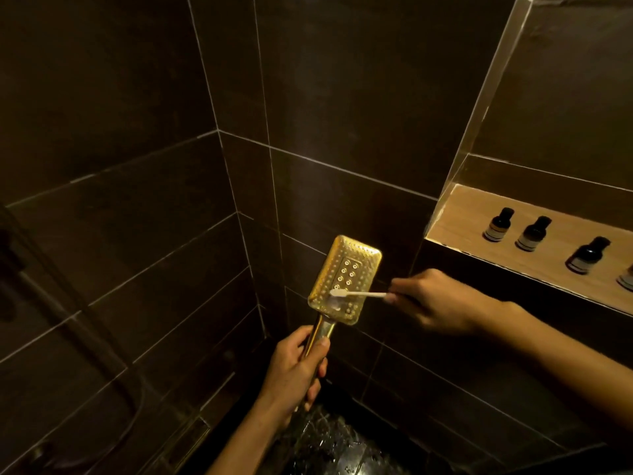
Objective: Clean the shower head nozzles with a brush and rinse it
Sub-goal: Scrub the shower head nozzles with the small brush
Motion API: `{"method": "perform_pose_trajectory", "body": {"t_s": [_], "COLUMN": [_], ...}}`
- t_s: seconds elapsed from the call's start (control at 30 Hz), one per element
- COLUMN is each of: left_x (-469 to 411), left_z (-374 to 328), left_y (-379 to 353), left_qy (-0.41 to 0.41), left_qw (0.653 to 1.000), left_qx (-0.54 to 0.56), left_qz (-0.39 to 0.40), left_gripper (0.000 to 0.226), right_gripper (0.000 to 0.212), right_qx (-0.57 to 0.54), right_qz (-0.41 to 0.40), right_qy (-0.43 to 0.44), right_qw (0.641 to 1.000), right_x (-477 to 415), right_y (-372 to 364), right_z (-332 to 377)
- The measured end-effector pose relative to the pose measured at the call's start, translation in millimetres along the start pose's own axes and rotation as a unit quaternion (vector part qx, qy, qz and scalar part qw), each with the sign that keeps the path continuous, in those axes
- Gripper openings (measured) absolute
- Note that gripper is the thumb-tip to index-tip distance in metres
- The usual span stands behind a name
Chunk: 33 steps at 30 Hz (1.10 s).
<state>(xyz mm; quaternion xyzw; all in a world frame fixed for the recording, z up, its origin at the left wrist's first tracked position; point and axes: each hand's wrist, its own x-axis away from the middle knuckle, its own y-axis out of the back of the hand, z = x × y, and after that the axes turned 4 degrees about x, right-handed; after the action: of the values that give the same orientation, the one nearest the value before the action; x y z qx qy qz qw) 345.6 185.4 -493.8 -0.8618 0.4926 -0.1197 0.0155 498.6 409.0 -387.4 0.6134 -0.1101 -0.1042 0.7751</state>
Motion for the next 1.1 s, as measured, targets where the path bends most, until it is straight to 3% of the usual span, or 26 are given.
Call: {"method": "perform_pose_trajectory", "body": {"t_s": [0.1,0.23,0.33,0.47,0.57,0.6,0.7,0.83,0.93,0.97,1.07,1.1], "left_x": [1,3,3,5,6,7,8,10,11,11,10,10], "left_z": [0,-1,3,4,5,6,5,4,2,1,1,1], "left_y": [0,-1,1,3,5,5,6,5,5,5,6,6], "left_qy": [-0.001,-0.012,-0.014,-0.030,-0.032,-0.032,-0.036,-0.039,-0.044,-0.046,-0.044,-0.042], "left_qw": [1.000,1.000,1.000,0.999,0.998,0.998,0.997,0.996,0.996,0.996,0.995,0.995], "left_qx": [-0.004,-0.004,-0.018,-0.041,-0.050,-0.049,-0.057,-0.063,-0.063,-0.064,-0.064,-0.064], "left_qz": [-0.004,-0.009,-0.017,-0.018,-0.020,-0.023,-0.031,-0.043,-0.051,-0.051,-0.058,-0.061], "left_gripper": [0.012,0.011,0.011,0.010,0.010,0.010,0.009,0.009,0.009,0.008,0.008,0.008], "right_gripper": [0.028,0.029,0.037,0.023,0.035,0.033,0.024,0.041,0.030,0.029,0.034,0.032], "right_qx": [-0.029,-0.011,-0.041,-0.033,-0.050,-0.053,-0.014,-0.034,-0.010,-0.002,-0.020,-0.021], "right_qz": [-0.107,-0.023,-0.127,-0.036,-0.145,-0.148,-0.042,-0.169,-0.047,-0.044,-0.150,-0.135], "right_qy": [-0.051,0.002,-0.050,0.015,-0.044,-0.039,0.050,-0.003,0.077,0.082,0.012,0.018], "right_qw": [0.993,1.000,0.990,0.999,0.987,0.987,0.998,0.985,0.996,0.996,0.988,0.990], "right_x": [-3,-2,-3,-2,-5,-6,-5,-11,-11,-11,-13,-13], "right_y": [6,1,0,-7,-5,-6,-18,-13,-19,-19,-13,-15], "right_z": [-9,6,-2,13,4,3,17,10,25,28,17,18]}}
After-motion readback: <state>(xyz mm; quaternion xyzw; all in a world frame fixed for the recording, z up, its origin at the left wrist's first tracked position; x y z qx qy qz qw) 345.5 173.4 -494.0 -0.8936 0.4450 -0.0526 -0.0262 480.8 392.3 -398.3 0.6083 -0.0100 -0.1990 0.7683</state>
